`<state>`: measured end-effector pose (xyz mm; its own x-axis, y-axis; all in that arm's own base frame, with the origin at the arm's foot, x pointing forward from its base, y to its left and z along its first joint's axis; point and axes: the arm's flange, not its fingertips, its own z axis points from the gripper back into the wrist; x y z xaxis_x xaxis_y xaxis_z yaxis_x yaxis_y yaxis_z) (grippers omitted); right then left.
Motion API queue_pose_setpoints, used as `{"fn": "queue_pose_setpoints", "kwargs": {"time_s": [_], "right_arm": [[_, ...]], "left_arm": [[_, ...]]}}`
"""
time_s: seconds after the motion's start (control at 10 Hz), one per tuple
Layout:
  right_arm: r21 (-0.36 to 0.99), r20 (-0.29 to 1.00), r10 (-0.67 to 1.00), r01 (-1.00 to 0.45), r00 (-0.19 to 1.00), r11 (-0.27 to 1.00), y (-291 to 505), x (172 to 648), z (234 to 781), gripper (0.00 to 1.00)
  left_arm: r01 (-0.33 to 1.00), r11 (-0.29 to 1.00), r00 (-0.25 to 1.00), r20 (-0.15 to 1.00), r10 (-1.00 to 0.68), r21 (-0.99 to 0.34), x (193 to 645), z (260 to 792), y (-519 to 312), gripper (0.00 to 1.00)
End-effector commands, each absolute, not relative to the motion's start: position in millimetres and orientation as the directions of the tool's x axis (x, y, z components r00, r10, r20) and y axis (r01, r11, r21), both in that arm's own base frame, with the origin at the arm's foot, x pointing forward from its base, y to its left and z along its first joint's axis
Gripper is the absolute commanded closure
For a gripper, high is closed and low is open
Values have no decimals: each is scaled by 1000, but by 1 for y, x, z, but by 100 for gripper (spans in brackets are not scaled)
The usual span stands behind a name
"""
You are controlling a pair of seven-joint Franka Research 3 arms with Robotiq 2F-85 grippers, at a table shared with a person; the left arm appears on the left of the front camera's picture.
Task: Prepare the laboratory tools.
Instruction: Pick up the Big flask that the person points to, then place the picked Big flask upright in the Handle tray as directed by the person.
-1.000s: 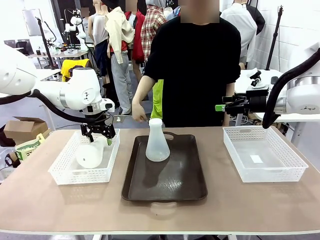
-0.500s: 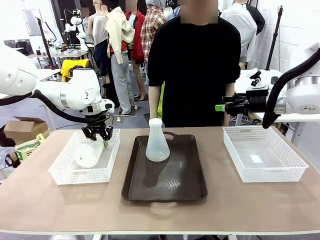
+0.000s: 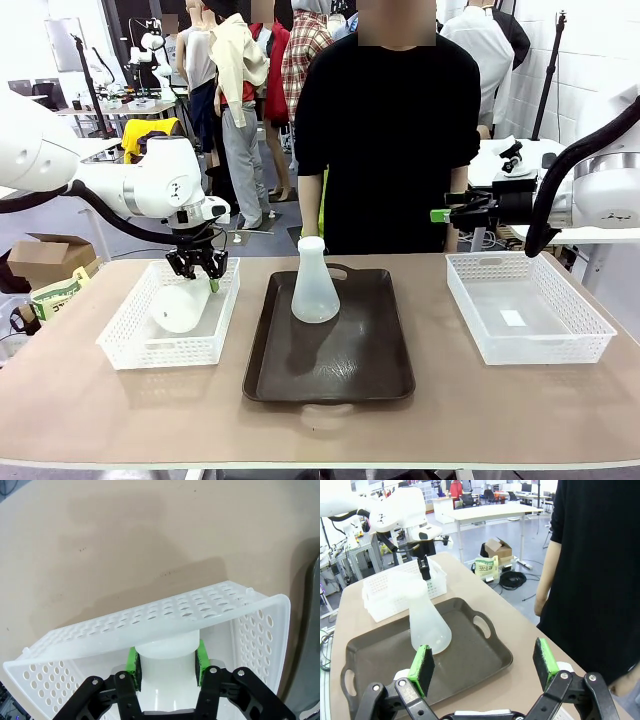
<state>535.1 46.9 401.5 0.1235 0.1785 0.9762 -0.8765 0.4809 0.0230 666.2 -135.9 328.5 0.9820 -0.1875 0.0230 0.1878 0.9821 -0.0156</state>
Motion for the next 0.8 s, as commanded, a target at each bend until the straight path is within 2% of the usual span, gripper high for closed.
{"fn": "queue_pose_setpoints", "kwargs": {"time_s": [0.0,0.1,0.7], "right_arm": [[24,972,194,-878,132,479,47,536,403,0],[24,972,194,-878,132,479,47,536,403,0],[24,972,194,-878,132,479,47,536,403,0]], "left_arm": [[191,981,977,-90,-191,-11,658,306,-133,100],[188,982,982,23,-187,-16,666,329,-136,100],[188,982,982,23,-187,-16,666,329,-136,100]]}}
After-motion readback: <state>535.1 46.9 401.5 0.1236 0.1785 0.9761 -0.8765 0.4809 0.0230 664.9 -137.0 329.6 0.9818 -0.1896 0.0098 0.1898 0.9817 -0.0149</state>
